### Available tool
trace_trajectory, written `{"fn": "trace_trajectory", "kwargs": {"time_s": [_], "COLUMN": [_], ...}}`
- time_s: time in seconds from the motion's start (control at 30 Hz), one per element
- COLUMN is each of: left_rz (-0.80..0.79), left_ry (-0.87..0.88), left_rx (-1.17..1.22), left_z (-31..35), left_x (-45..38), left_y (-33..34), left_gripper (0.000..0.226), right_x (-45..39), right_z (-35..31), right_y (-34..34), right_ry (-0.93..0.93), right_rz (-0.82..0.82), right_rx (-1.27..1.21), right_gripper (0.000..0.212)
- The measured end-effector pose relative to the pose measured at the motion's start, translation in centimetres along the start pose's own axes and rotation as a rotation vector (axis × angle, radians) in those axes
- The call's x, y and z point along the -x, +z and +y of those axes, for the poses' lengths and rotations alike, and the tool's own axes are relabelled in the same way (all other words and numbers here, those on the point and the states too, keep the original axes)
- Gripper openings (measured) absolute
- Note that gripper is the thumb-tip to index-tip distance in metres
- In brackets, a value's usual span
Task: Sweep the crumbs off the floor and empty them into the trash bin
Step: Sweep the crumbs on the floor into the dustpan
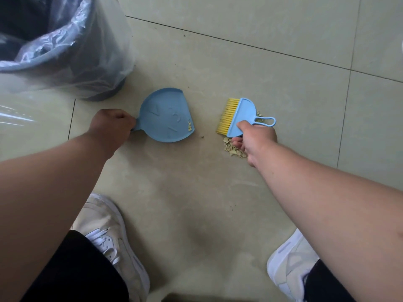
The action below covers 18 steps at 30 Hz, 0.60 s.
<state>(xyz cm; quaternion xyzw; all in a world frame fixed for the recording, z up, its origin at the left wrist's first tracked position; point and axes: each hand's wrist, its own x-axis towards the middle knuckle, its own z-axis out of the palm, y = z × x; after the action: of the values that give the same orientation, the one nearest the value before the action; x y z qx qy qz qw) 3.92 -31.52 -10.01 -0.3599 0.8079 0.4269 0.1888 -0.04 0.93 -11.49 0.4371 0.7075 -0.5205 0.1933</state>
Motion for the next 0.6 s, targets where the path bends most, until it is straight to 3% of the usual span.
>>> {"fn": "trace_trajectory", "kwargs": {"time_s": [0.1,0.23,0.33,0.6], "left_rz": [0.045,0.197,0.221,0.152], "left_ry": [-0.02,-0.064,-0.084,-0.05], "left_rx": [0.007,-0.011,0.012,-0.023], "left_z": [0.0,-0.2,-0.2,-0.2], "left_x": [0.1,0.0,-0.1,-0.1], "left_y": [-0.7,-1.4,-1.6,-0.9], "left_gripper": [0.016,0.022,0.025,0.018], "right_x": [0.5,2.9,4.5,2.8], "right_z": [0.2,1.9,3.8,3.4], "right_y": [-0.2,1.9,4.0,2.6], "right_ry": [-0.041,-0.109,-0.118,-0.114], "right_rz": [-0.081,-0.309,-0.429,-0.273], "right_rx": [0.012,0.205,0.302,0.338], "right_gripper": [0.013,0.015,0.015,0.018]}}
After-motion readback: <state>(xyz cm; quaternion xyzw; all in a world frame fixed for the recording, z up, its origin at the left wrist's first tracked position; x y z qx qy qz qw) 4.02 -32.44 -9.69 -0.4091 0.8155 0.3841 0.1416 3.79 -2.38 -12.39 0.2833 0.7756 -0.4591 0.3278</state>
